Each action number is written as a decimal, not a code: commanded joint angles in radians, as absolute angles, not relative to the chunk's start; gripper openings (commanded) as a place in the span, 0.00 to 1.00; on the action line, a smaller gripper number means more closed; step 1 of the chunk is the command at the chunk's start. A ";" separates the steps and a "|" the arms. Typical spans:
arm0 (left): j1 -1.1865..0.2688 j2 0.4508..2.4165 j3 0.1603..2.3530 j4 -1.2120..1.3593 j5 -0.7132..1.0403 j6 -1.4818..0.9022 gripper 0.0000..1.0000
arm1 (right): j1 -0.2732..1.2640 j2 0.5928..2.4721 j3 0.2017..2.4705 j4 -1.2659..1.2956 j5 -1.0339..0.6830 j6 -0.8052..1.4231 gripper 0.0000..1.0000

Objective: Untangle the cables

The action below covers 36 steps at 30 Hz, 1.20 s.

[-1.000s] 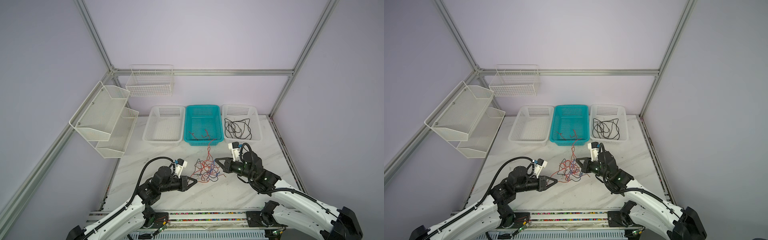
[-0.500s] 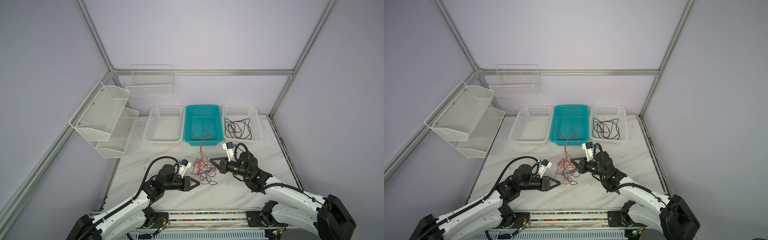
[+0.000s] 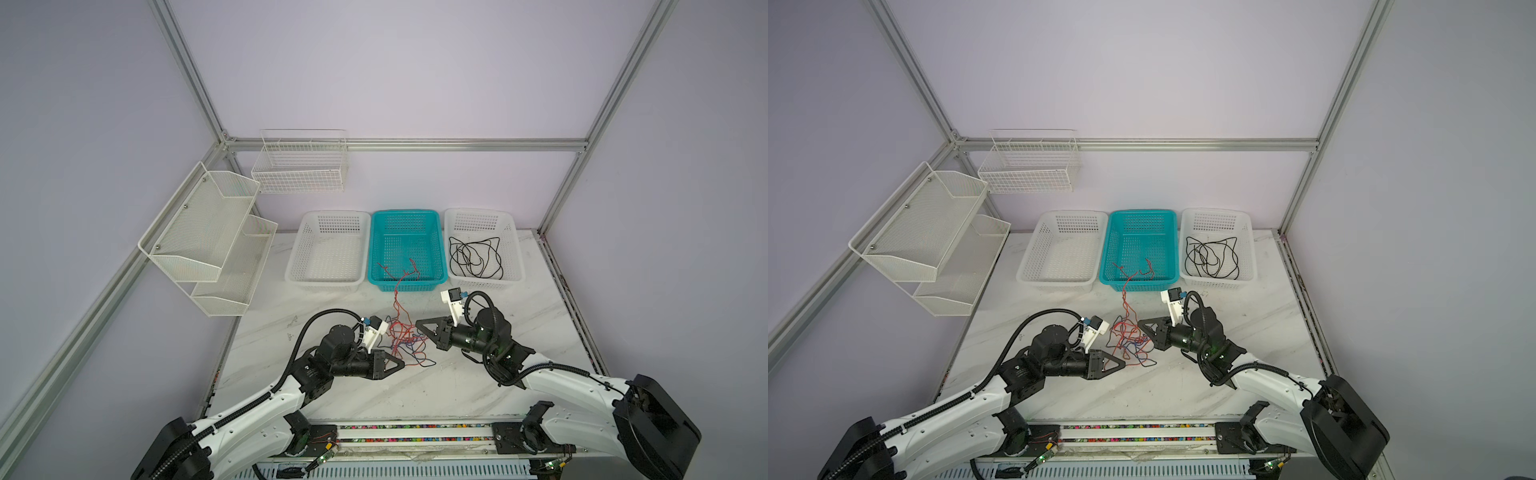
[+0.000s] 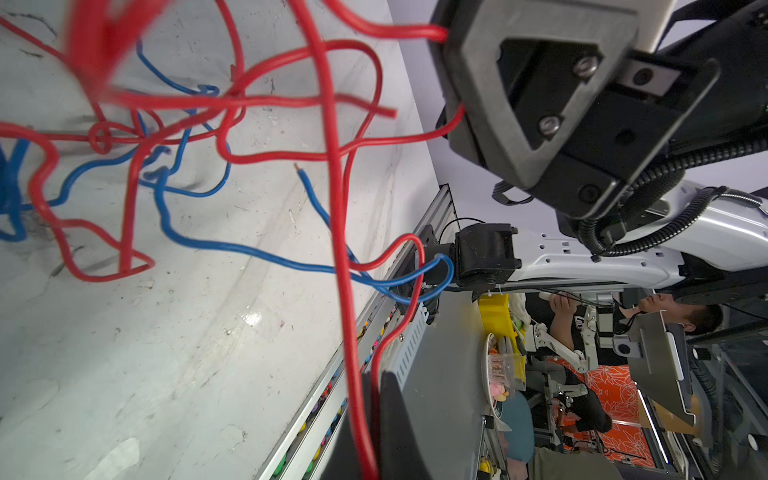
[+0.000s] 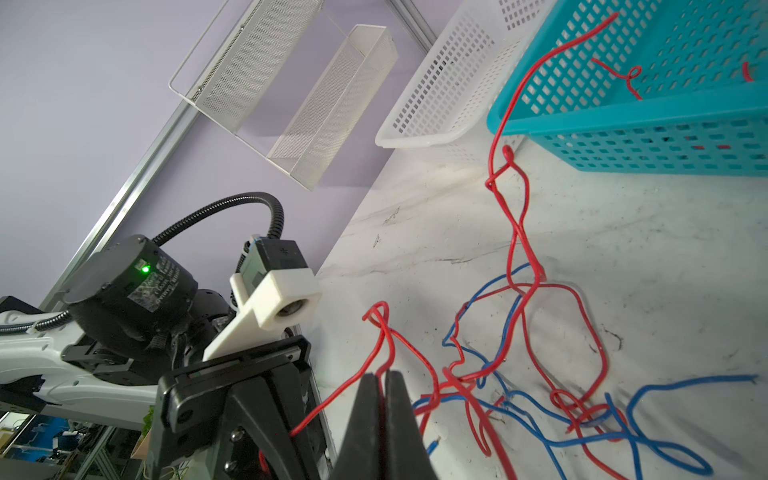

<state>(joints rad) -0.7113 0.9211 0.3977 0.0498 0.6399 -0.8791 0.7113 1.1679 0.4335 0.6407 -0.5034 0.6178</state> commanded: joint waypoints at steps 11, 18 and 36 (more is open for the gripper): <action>-0.759 0.981 0.519 0.165 0.686 -0.864 0.00 | 0.706 1.265 0.459 0.825 -0.473 0.635 0.00; -0.767 1.006 0.533 0.166 0.681 -0.854 0.00 | 0.716 1.309 0.486 0.902 -0.504 0.650 0.00; -0.753 0.880 0.612 -0.217 0.732 -0.686 0.00 | 0.718 0.987 0.437 0.593 -0.457 0.449 0.00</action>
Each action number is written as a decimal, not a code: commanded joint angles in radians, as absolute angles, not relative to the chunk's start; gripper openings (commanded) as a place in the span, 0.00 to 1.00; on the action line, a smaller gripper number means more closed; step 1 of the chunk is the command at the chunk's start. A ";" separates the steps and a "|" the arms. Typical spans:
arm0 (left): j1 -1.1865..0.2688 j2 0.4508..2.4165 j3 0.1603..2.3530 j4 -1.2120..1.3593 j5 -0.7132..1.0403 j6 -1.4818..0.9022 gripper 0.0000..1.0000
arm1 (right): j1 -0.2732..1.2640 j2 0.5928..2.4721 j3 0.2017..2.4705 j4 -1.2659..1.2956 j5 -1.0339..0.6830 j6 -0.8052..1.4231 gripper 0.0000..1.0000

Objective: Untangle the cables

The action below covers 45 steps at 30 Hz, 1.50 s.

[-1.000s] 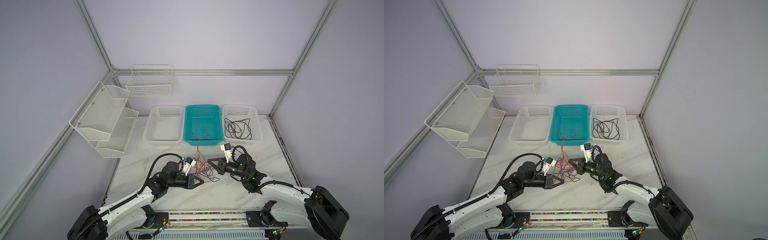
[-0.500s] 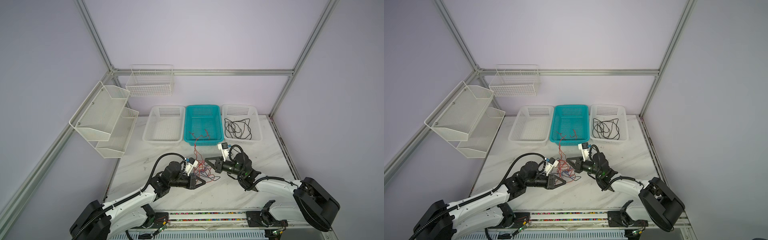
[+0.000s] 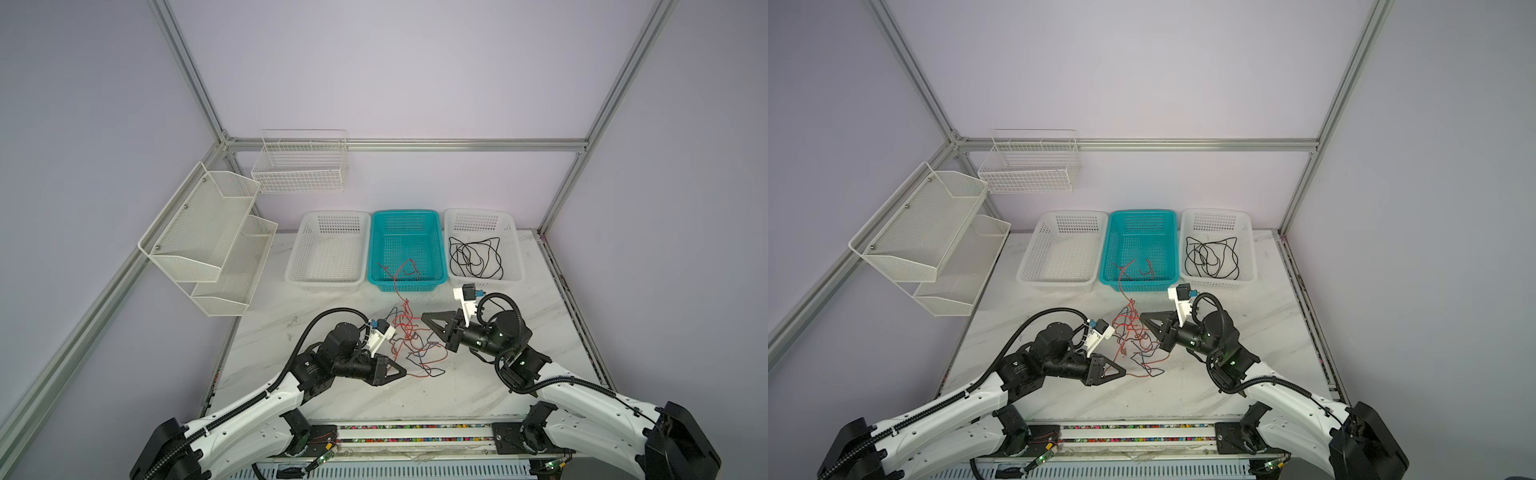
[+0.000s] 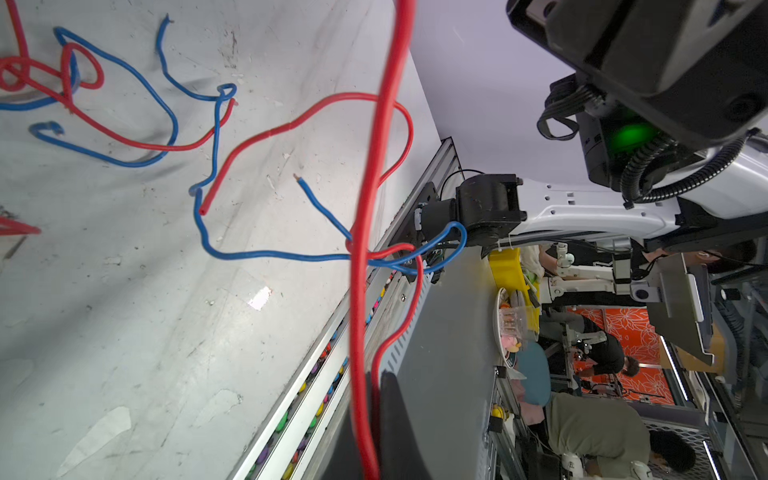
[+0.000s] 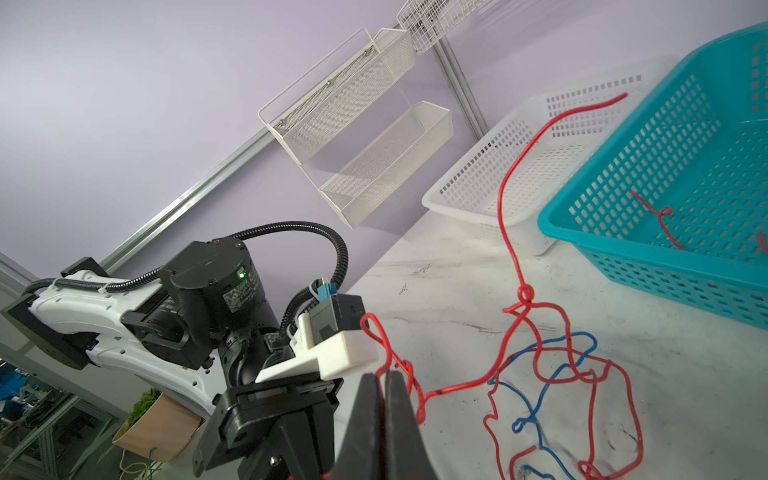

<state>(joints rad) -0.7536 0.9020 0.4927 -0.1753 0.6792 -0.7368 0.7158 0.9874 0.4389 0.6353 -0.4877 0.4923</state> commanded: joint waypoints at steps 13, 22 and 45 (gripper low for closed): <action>-0.753 0.871 0.658 -0.172 0.846 -0.663 0.00 | 0.716 1.084 0.448 0.705 -0.492 0.496 0.00; -0.759 0.981 0.716 -0.115 0.910 -0.632 0.00 | 0.716 1.208 0.485 0.813 -0.663 0.539 0.00; -0.750 0.910 0.872 -0.260 0.809 -0.545 0.00 | 0.652 1.401 0.513 0.597 -0.328 0.590 0.00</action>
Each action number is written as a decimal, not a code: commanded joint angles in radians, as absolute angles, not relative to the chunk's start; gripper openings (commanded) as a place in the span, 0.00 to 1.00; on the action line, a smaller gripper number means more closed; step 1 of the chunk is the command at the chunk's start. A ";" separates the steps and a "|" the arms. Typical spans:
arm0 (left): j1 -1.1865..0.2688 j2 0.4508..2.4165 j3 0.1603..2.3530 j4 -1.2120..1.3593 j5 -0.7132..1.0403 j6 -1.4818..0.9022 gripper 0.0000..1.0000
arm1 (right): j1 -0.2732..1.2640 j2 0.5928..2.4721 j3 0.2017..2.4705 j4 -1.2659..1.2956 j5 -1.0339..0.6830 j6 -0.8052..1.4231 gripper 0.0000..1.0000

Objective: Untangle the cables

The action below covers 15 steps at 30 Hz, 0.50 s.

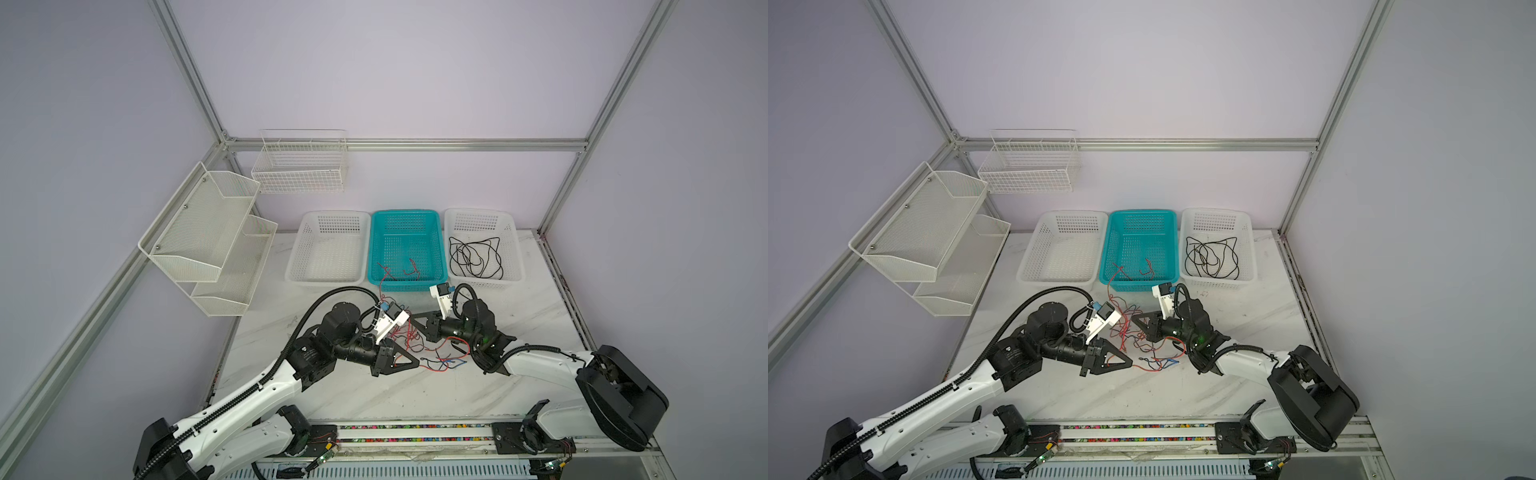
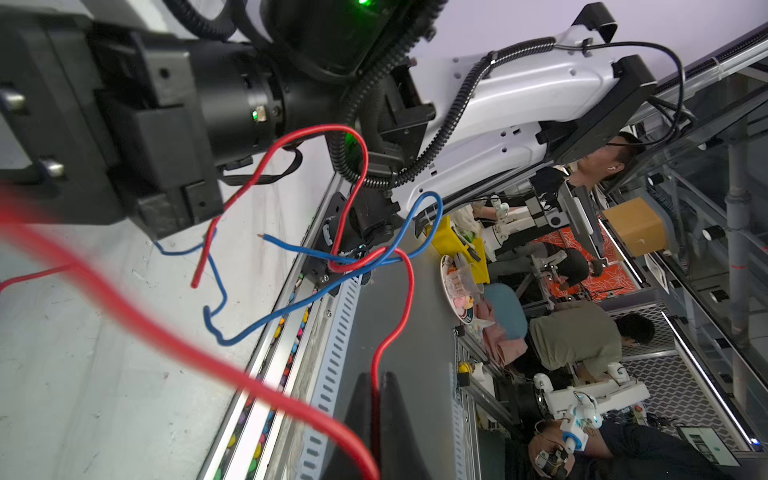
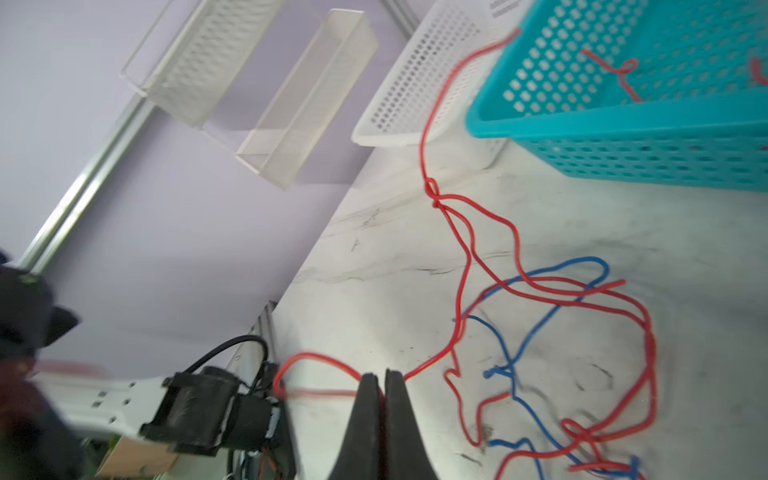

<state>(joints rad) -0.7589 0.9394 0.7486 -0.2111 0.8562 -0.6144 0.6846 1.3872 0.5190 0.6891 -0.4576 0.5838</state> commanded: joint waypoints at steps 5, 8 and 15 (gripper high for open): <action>-0.701 0.880 0.906 -0.353 0.733 -0.524 0.00 | 0.578 1.395 0.480 0.544 -0.286 0.600 0.00; -0.666 0.864 0.923 -0.402 0.734 -0.514 0.00 | 0.554 1.380 0.461 0.524 -0.259 0.604 0.00; -0.628 0.846 0.922 -0.485 0.749 -0.497 0.00 | 0.546 1.323 0.467 0.491 -0.336 0.579 0.00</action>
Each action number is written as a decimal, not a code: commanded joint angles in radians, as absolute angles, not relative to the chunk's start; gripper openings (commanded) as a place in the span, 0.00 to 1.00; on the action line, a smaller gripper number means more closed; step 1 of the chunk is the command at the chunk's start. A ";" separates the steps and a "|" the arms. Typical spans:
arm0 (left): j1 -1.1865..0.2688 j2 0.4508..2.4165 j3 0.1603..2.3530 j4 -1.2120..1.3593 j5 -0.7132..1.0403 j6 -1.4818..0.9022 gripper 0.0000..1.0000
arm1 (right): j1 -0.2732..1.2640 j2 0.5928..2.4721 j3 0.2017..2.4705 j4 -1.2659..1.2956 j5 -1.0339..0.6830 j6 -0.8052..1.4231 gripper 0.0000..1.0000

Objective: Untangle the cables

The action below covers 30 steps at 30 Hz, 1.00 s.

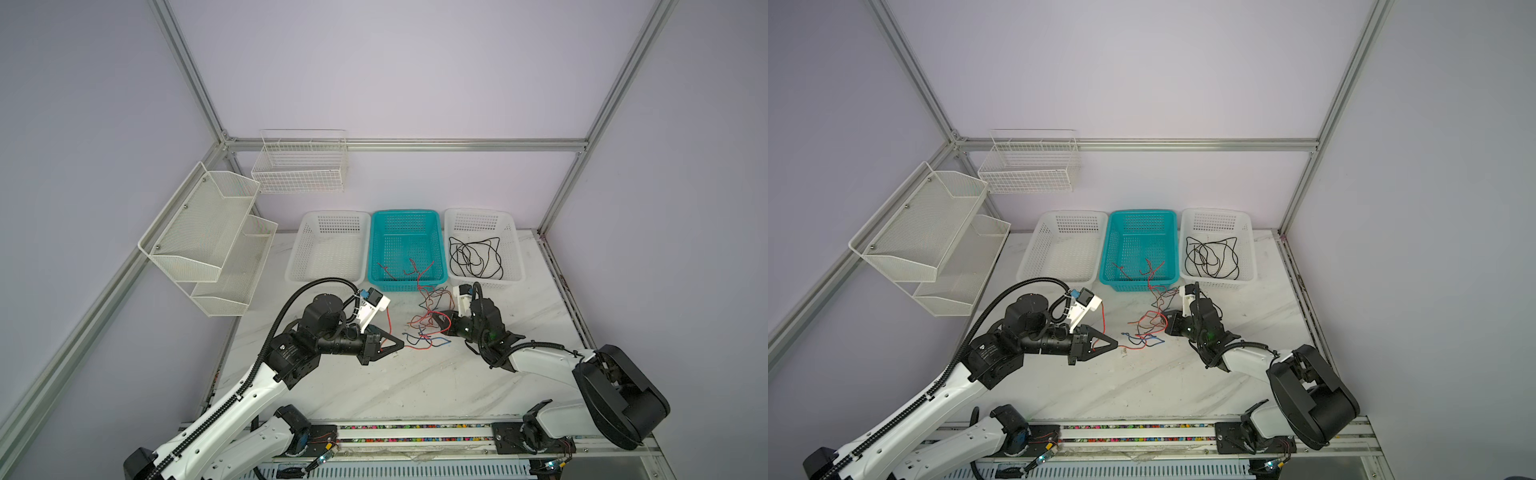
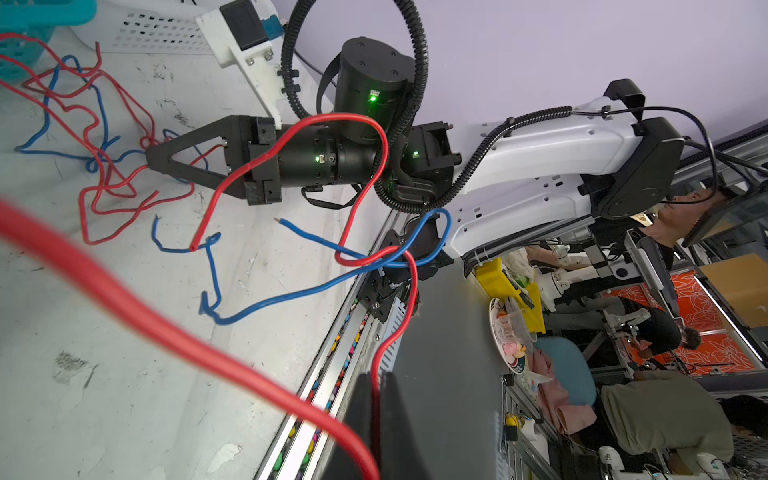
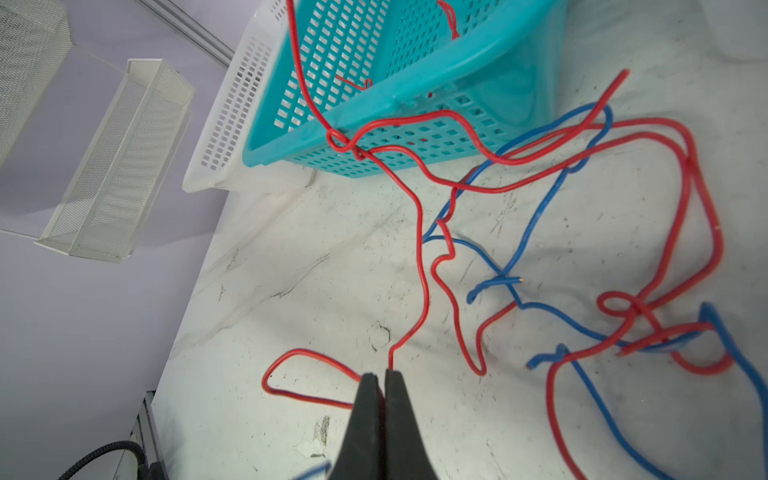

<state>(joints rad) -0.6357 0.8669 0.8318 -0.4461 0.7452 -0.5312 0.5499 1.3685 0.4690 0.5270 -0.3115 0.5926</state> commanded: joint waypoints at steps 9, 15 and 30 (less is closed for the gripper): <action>-0.600 0.798 0.886 -0.533 0.692 -0.505 0.00 | 0.546 1.090 0.522 0.256 -0.342 0.519 0.31; -0.584 0.809 0.845 -0.508 0.610 -0.569 0.00 | 0.546 0.954 0.576 0.129 -0.389 0.518 0.50; -0.577 0.841 0.788 -0.485 0.494 -0.632 0.00 | 0.549 0.837 0.627 0.104 -0.687 0.659 0.56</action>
<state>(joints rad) -0.5827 0.8436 0.8268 -0.5312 0.5255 -0.6182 0.5495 0.8417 0.6491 0.0555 -0.5694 0.5735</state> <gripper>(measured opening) 0.048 0.554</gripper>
